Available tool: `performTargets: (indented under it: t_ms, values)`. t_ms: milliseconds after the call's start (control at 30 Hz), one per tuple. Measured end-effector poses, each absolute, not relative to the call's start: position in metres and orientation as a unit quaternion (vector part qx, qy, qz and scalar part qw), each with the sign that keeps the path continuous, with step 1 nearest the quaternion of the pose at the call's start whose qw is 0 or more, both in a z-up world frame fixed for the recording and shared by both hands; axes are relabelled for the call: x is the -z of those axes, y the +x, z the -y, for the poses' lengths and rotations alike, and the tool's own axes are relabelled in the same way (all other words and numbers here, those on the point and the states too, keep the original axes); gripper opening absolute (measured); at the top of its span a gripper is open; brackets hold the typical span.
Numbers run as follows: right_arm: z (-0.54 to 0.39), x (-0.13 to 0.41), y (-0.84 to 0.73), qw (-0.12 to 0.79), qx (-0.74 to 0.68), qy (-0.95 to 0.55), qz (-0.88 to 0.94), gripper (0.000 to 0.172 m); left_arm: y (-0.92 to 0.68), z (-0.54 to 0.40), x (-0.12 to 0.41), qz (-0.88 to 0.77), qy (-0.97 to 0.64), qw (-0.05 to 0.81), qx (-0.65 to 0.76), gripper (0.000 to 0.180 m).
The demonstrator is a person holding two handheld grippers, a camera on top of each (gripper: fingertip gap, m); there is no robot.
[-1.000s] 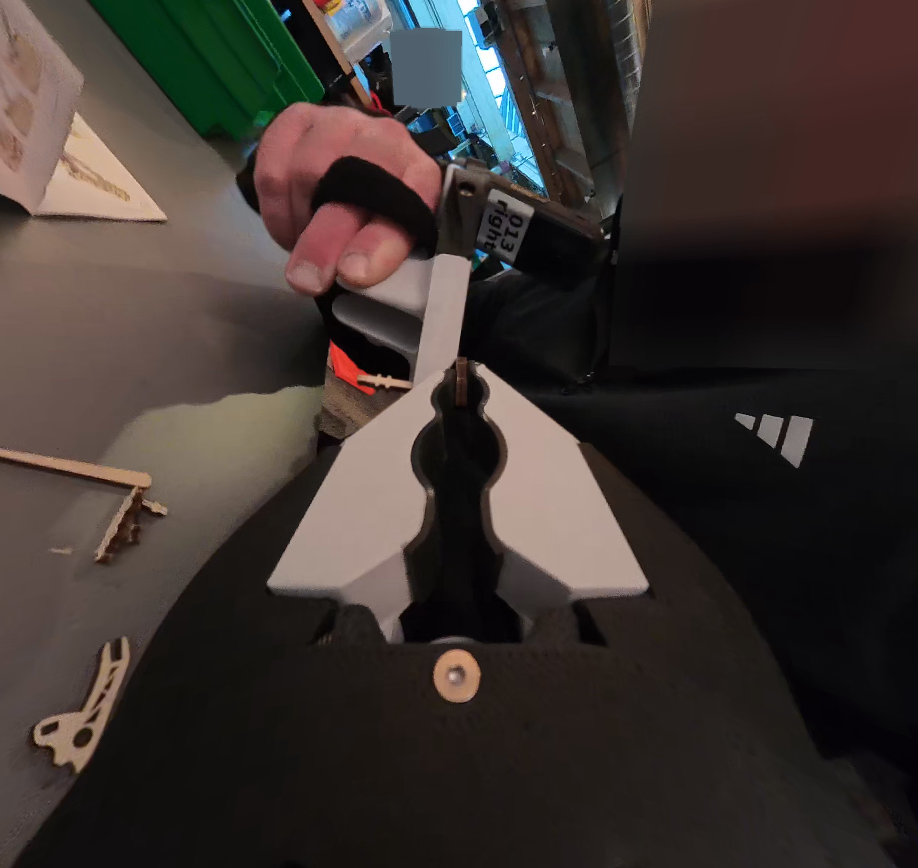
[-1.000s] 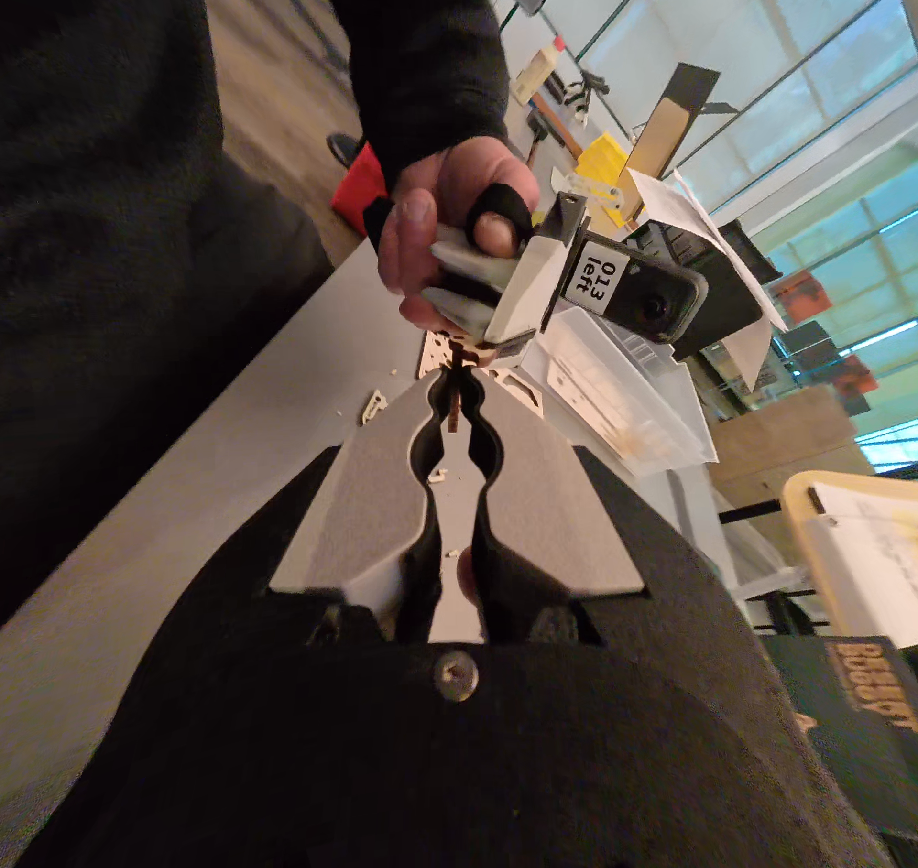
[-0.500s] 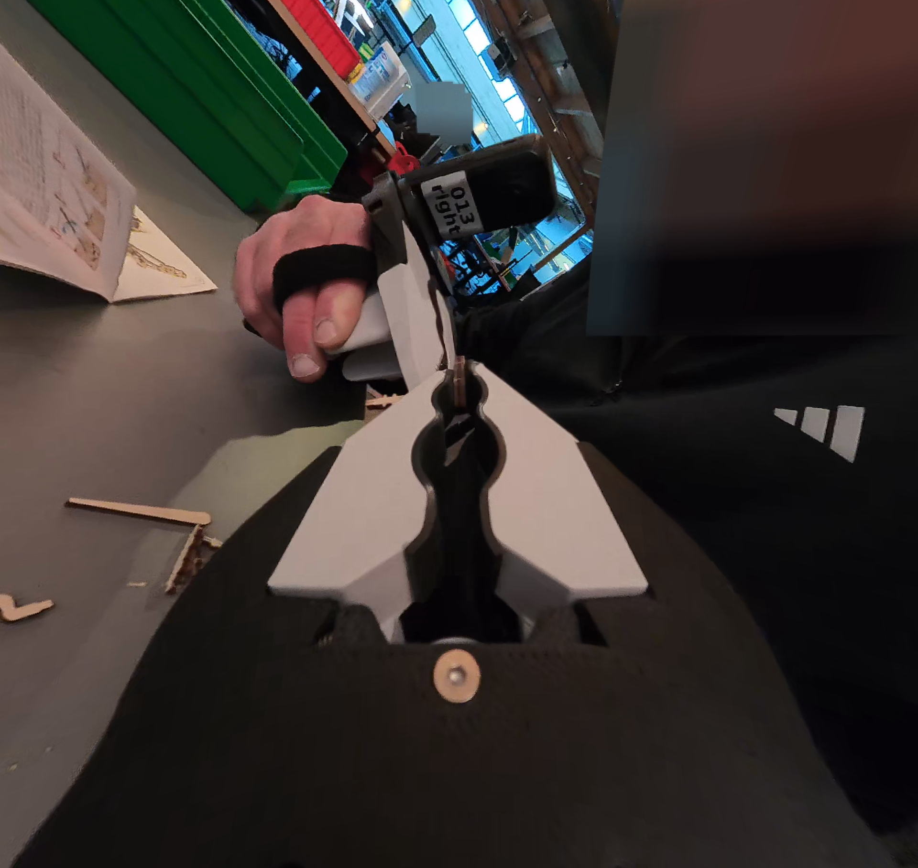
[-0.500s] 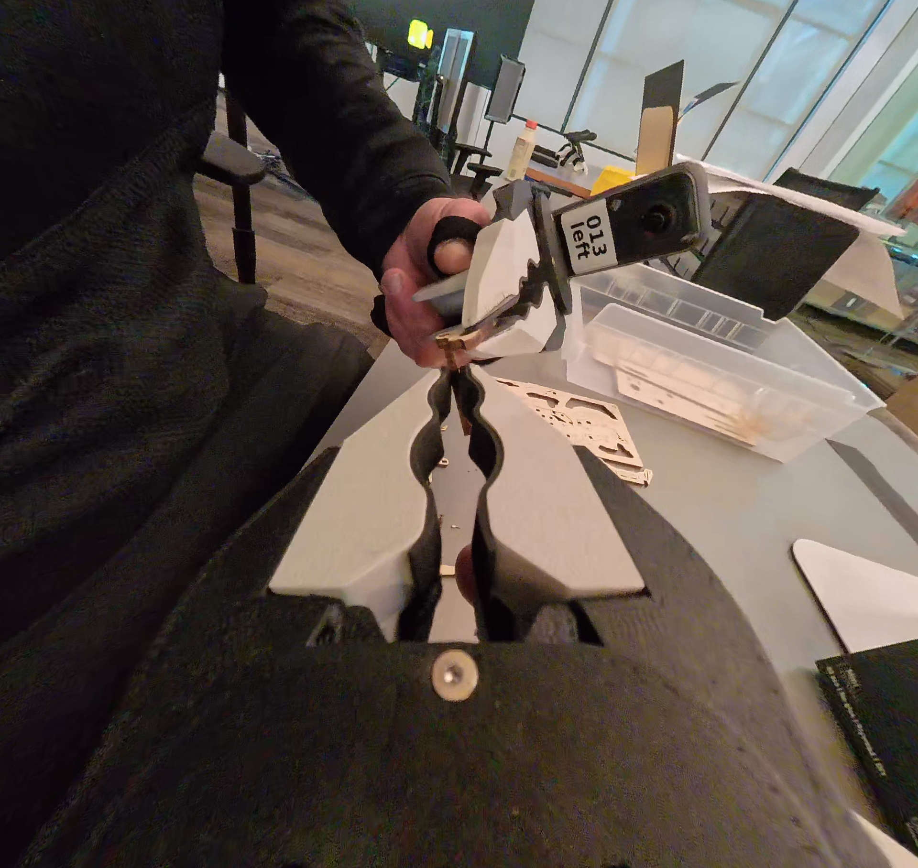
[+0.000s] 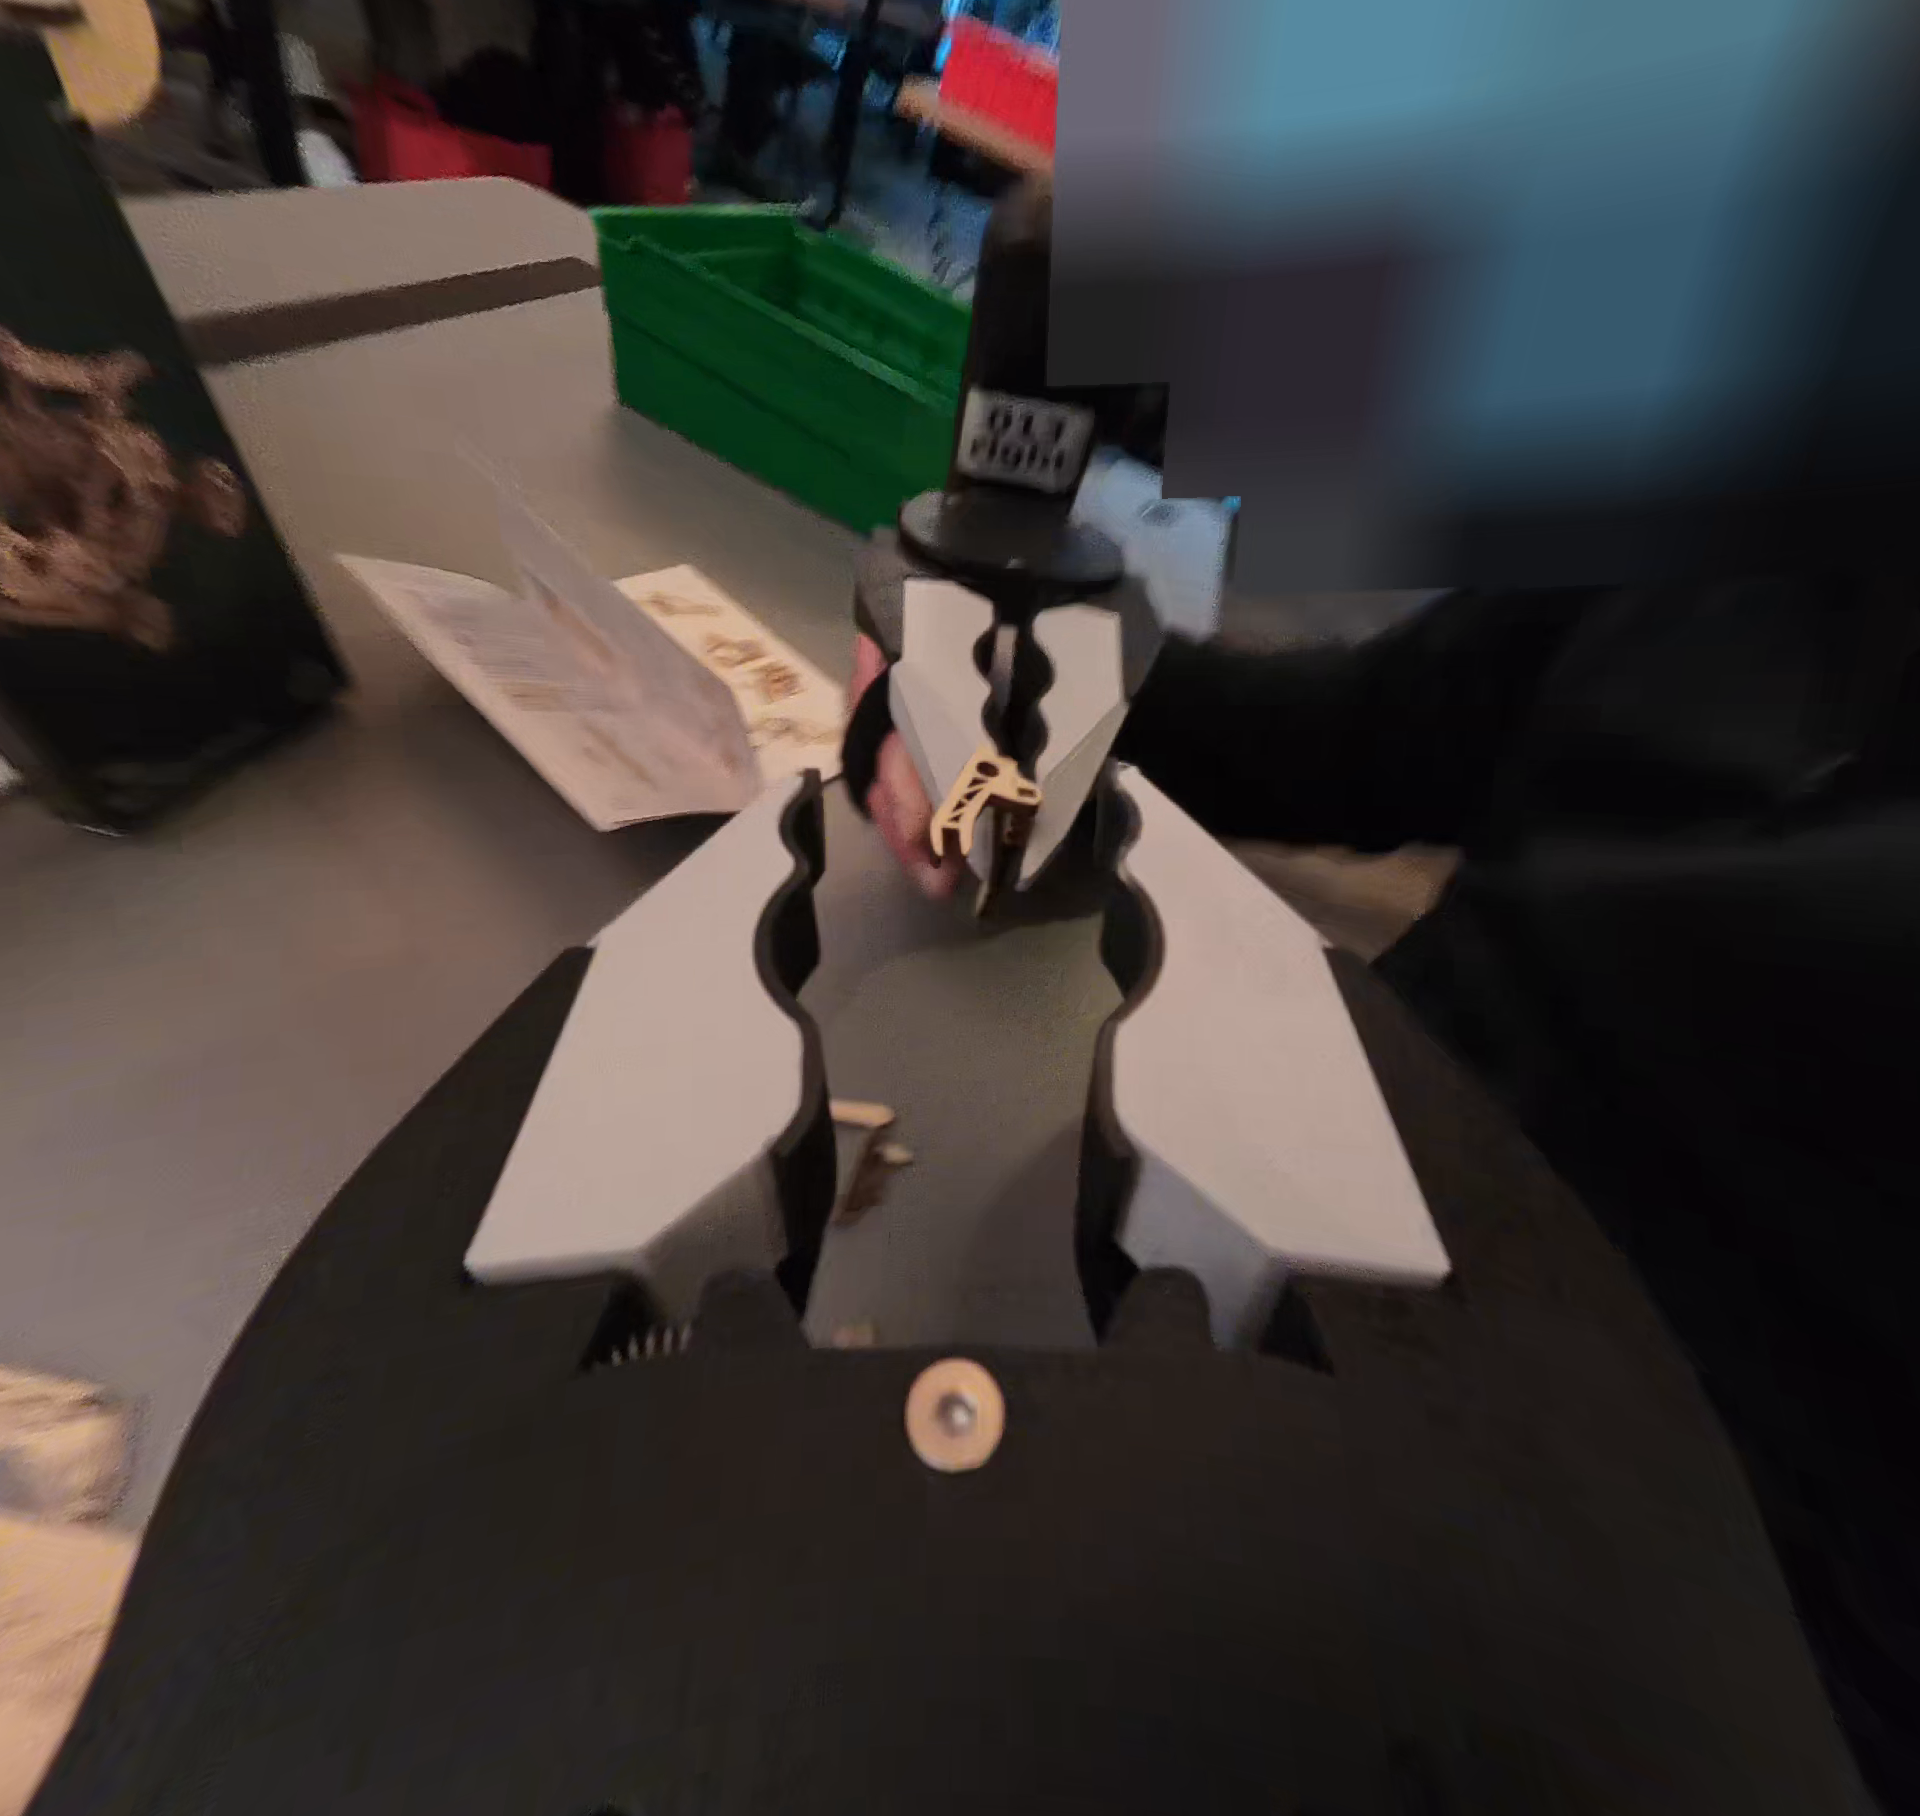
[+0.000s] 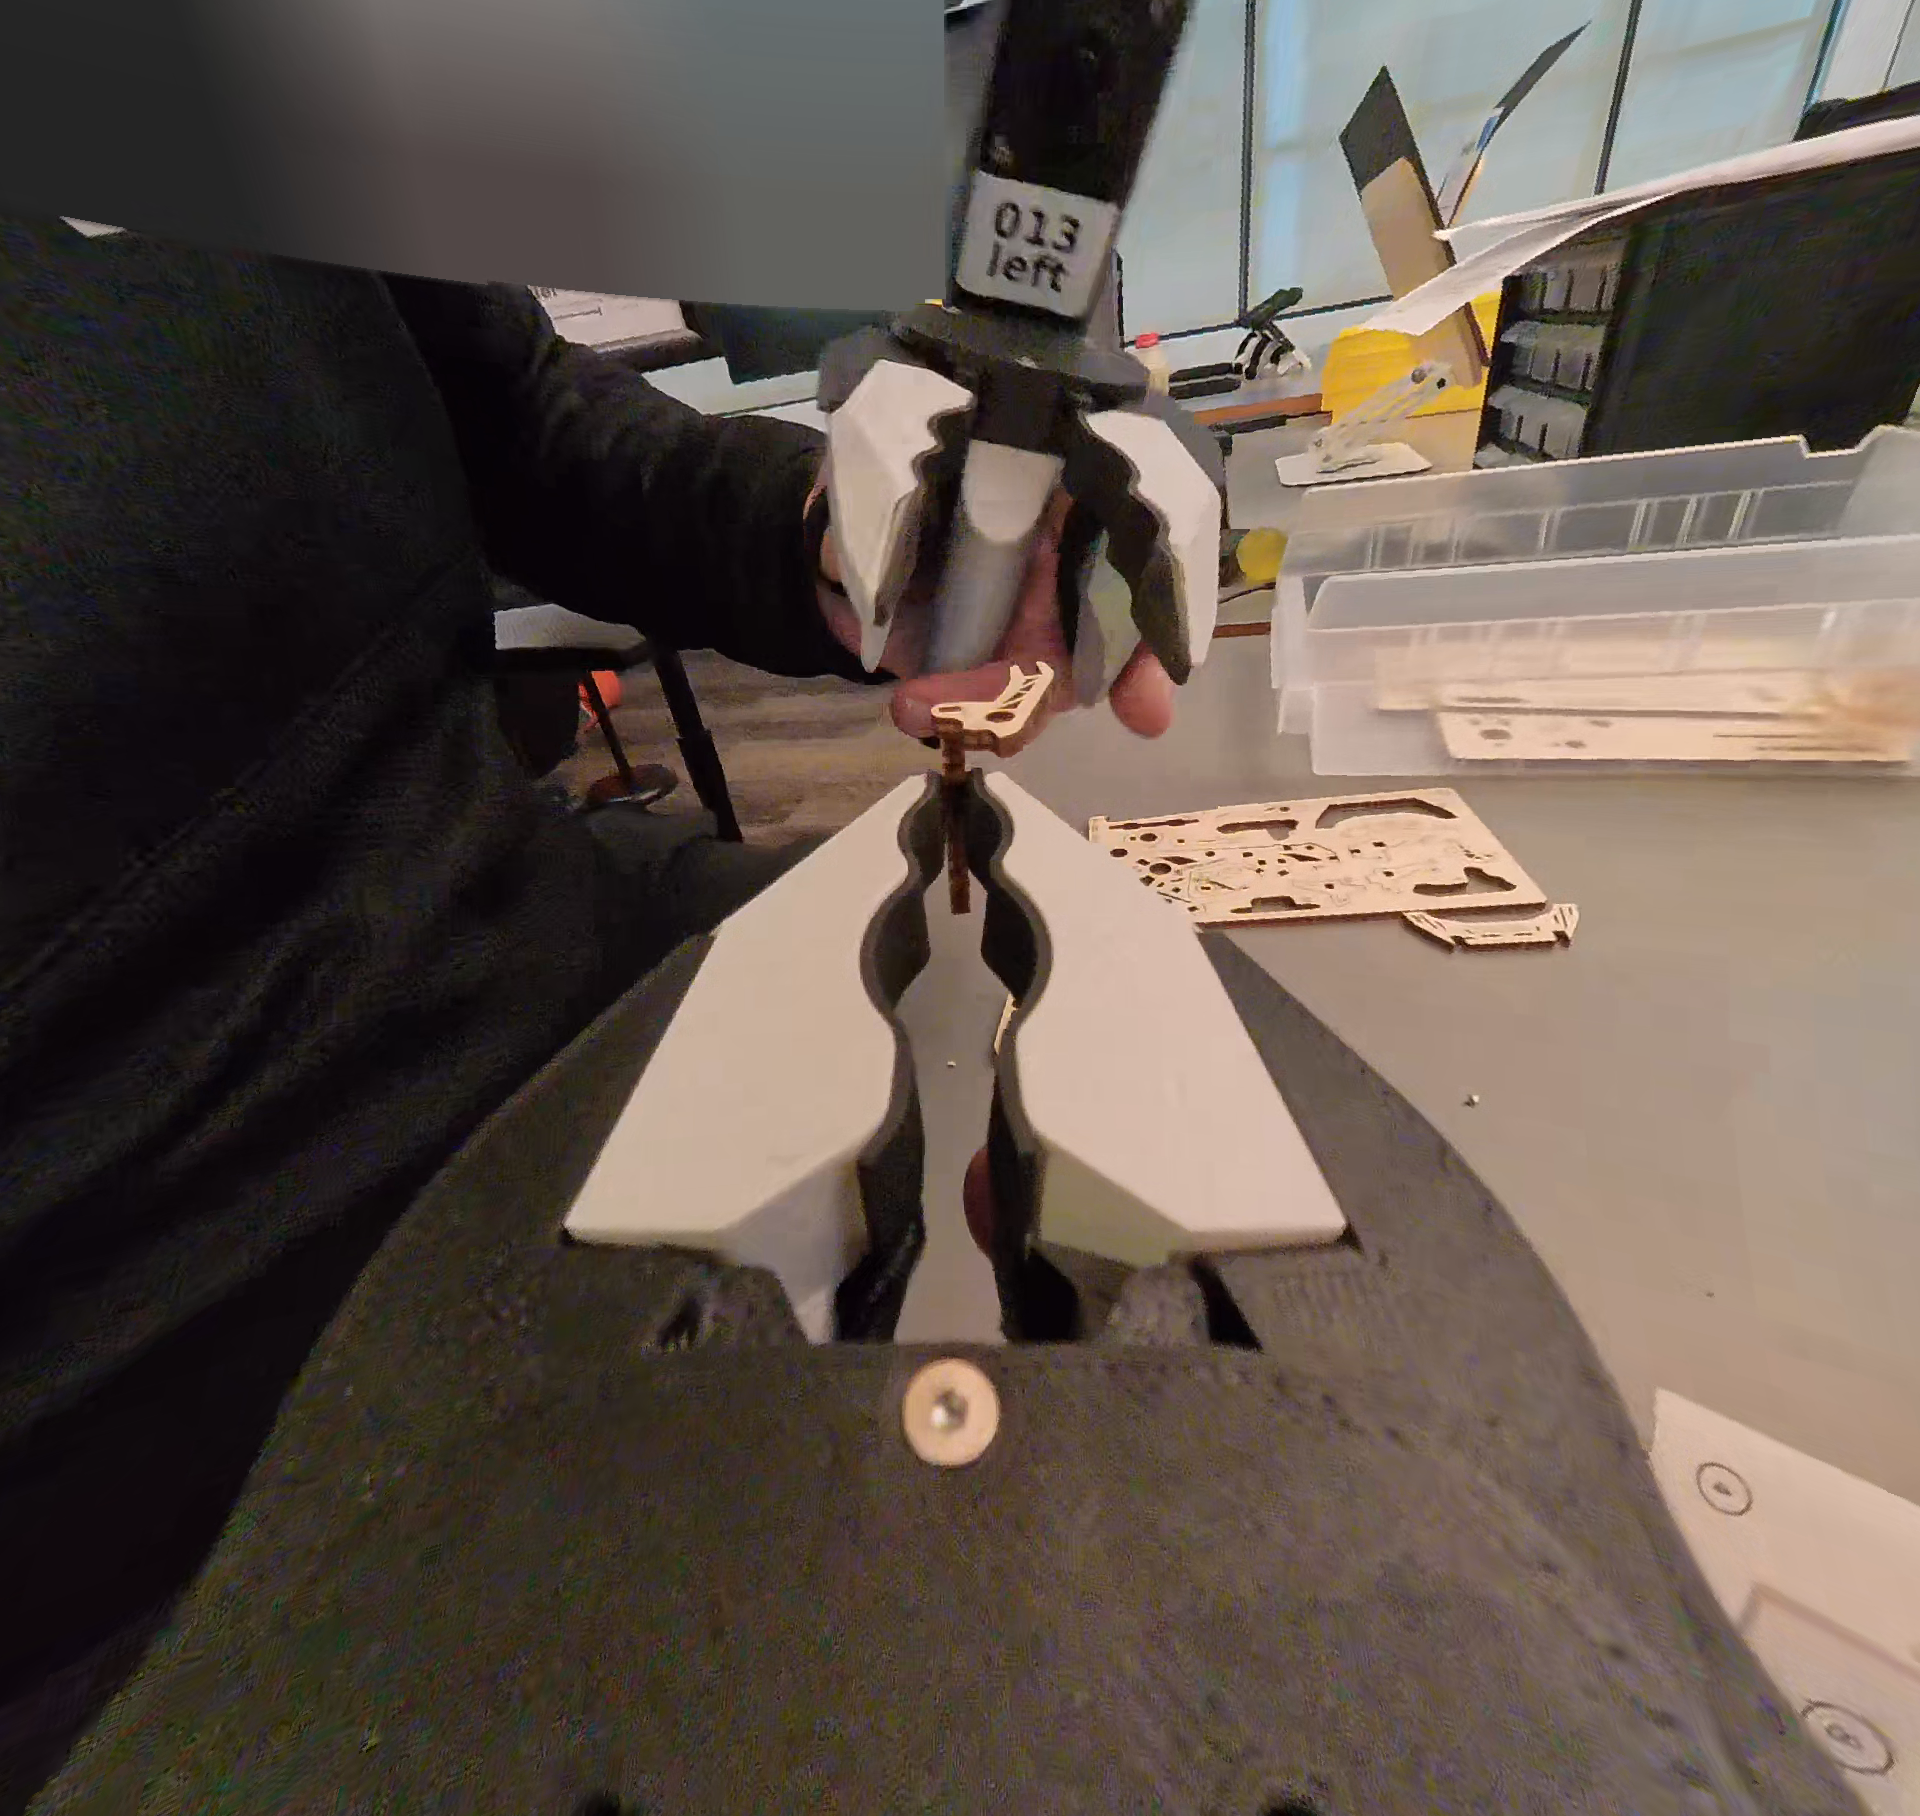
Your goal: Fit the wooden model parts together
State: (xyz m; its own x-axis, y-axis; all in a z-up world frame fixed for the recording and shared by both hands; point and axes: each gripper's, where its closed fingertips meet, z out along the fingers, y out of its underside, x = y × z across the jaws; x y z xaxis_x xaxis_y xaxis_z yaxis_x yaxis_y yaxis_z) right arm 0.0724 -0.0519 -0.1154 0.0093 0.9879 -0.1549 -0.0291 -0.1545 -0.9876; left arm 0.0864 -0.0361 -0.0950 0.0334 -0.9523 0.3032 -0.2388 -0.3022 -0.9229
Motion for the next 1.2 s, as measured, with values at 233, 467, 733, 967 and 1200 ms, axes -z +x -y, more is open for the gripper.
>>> performTargets:
  t_ms: [233, 467, 733, 967, 1200]
  values:
    - [0.05, 0.114, 0.069, 0.466, -0.546, -0.539, 0.44, 0.001, 0.093, 0.04, 0.11, -0.594, -0.613, 0.398, 0.337, 0.038]
    - [0.052, 0.11, 0.071, 0.466, -0.566, -0.527, 0.429, 0.001, 0.096, 0.042, 0.105, -0.54, -0.616, 0.395, 0.414, 0.023]
    - [0.047, 0.108, 0.073, 0.48, -0.564, -0.532, 0.412, 0.001, 0.097, 0.036, 0.103, -0.489, -0.627, 0.41, 0.447, 0.022]
    - [0.046, 0.102, 0.076, 0.504, -0.561, -0.515, 0.408, 0.002, 0.1, 0.034, 0.095, -0.38, -0.638, 0.377, 0.553, 0.02]
    - [0.044, 0.102, 0.079, 0.506, -0.564, -0.517, 0.397, 0.002, 0.103, 0.031, 0.094, -0.358, -0.632, 0.386, 0.569, 0.02]
